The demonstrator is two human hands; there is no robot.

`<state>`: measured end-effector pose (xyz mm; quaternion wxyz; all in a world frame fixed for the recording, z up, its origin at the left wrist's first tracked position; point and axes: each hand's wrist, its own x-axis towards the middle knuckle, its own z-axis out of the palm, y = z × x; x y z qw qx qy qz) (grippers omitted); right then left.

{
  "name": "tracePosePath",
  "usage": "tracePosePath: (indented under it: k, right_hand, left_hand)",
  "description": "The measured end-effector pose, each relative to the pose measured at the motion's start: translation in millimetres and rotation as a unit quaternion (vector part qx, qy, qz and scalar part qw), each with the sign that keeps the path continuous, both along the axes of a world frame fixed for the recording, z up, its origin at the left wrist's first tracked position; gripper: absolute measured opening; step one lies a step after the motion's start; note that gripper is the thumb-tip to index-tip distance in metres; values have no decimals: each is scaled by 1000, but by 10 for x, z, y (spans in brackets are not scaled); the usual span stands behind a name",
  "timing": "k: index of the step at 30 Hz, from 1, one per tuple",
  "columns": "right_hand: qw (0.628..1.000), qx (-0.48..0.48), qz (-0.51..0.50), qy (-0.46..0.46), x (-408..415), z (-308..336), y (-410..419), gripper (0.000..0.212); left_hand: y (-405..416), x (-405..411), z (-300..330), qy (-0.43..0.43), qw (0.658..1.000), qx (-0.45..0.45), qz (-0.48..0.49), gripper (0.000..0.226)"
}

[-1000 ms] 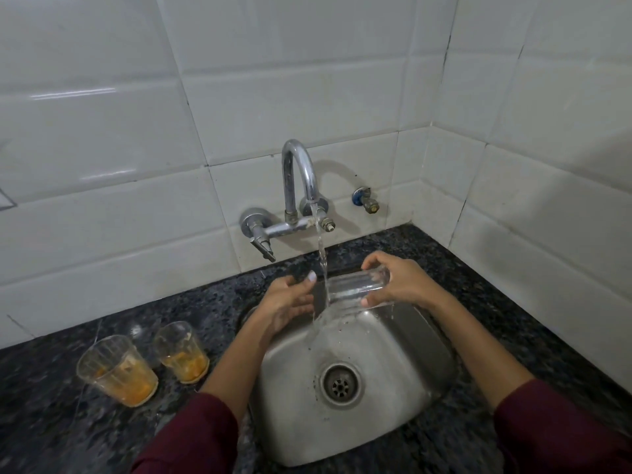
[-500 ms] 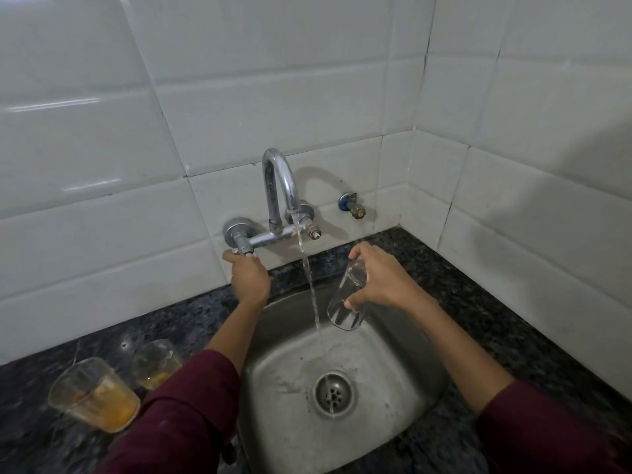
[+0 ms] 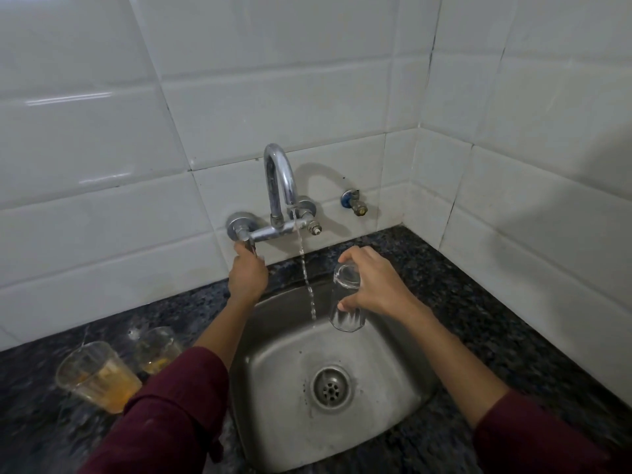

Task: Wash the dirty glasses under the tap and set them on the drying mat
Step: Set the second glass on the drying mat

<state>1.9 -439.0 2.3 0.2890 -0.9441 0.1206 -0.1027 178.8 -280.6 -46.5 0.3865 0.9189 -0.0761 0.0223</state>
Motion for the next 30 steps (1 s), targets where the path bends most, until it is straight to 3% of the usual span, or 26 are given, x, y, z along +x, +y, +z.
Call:
tracePosePath:
  k: [5, 11, 15, 19, 25, 30]
  right_hand:
    - [999, 18, 18, -22, -42, 86, 139, 74]
    - [990, 29, 117, -68, 204, 381, 805, 71]
    - [973, 36, 205, -101, 585, 555, 1641, 70]
    - [947, 40, 299, -110, 1079, 600, 2779, 73]
    - [909, 53, 404, -85, 1903, 365, 4659, 72]
    - [898, 17, 435, -68, 2569, -9, 6036, 74]
  left_hand:
    - [249, -361, -184, 10, 999, -51, -13, 54]
    - [1054, -608, -189, -33, 992, -123, 6, 33]
    - [1989, -645, -10, -100, 980, -147, 88, 25]
    - [3197, -711, -8, -111, 964, -145, 195, 22]
    - [5036, -743, -382, 34, 949, -20, 314, 34]
    - [6006, -609, -833, 124, 938, 62, 317, 47]
